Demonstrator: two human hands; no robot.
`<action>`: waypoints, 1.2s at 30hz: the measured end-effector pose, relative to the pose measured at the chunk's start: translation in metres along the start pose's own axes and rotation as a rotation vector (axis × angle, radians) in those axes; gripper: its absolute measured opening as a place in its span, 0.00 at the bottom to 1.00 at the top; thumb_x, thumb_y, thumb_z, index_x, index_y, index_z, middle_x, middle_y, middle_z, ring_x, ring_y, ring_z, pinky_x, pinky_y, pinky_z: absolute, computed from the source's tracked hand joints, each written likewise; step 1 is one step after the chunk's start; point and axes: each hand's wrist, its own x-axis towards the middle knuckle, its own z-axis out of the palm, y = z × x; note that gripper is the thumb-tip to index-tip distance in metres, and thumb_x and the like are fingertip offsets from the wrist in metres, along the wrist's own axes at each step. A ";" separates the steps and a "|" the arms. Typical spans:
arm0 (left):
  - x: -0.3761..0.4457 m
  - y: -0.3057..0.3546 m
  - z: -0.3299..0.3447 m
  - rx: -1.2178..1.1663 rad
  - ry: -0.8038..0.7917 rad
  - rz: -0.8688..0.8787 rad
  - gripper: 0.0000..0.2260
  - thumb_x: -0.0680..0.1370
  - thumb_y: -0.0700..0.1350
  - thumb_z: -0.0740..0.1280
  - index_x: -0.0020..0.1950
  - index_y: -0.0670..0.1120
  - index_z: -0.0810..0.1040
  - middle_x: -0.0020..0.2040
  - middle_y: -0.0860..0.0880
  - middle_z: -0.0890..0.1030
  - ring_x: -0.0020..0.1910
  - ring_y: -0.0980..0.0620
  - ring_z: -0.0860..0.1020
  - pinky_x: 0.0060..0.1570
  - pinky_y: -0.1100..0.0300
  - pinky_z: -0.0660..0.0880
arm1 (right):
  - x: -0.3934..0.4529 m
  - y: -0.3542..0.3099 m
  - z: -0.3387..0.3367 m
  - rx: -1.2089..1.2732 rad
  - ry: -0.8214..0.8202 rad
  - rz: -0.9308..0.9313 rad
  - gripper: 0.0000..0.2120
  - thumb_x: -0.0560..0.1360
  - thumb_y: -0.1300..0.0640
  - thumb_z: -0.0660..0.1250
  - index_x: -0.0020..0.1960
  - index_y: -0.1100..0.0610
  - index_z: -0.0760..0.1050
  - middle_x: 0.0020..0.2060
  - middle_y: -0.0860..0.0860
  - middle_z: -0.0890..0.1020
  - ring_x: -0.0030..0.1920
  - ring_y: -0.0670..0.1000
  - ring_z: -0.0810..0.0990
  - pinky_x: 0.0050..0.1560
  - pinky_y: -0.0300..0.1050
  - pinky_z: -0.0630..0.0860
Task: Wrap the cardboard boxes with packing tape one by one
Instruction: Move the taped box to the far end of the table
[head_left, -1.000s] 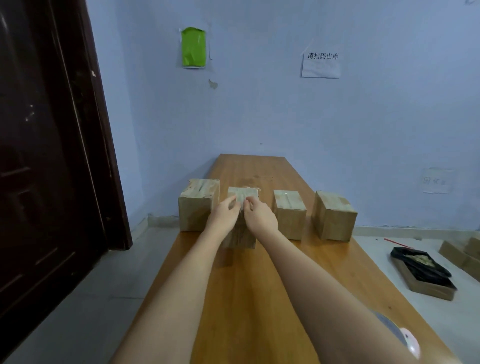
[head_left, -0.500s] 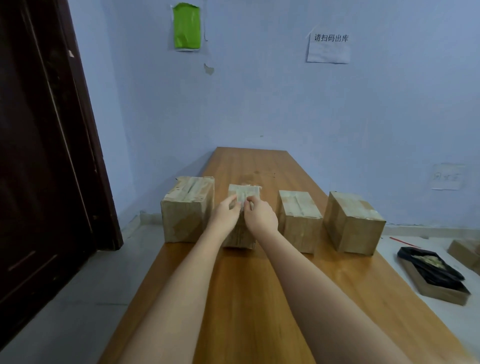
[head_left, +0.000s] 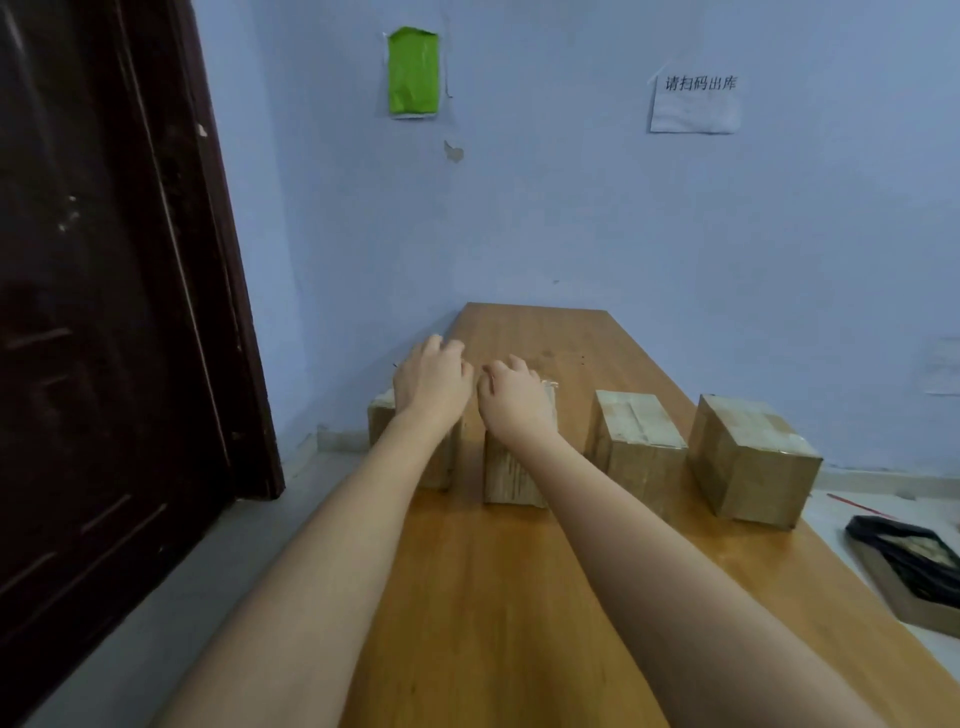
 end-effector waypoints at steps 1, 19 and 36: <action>0.001 -0.013 -0.006 0.074 -0.021 -0.007 0.16 0.81 0.47 0.55 0.66 0.47 0.72 0.65 0.46 0.72 0.62 0.45 0.70 0.57 0.52 0.69 | 0.001 -0.008 0.003 0.054 -0.012 -0.012 0.18 0.82 0.56 0.51 0.64 0.61 0.73 0.67 0.60 0.70 0.64 0.61 0.69 0.62 0.52 0.67; -0.020 -0.097 0.037 -0.519 -0.274 -0.430 0.22 0.82 0.56 0.52 0.75 0.56 0.57 0.73 0.48 0.64 0.70 0.45 0.64 0.66 0.50 0.63 | 0.002 -0.032 0.090 0.514 -0.149 0.332 0.29 0.82 0.46 0.48 0.78 0.58 0.47 0.74 0.59 0.61 0.69 0.61 0.67 0.65 0.53 0.66; -0.049 -0.079 -0.063 -0.535 -0.158 -0.328 0.18 0.81 0.55 0.54 0.69 0.54 0.70 0.69 0.54 0.71 0.67 0.51 0.68 0.62 0.56 0.65 | -0.045 -0.078 0.011 0.689 -0.156 0.267 0.27 0.82 0.45 0.48 0.77 0.55 0.54 0.71 0.55 0.68 0.69 0.58 0.68 0.68 0.55 0.65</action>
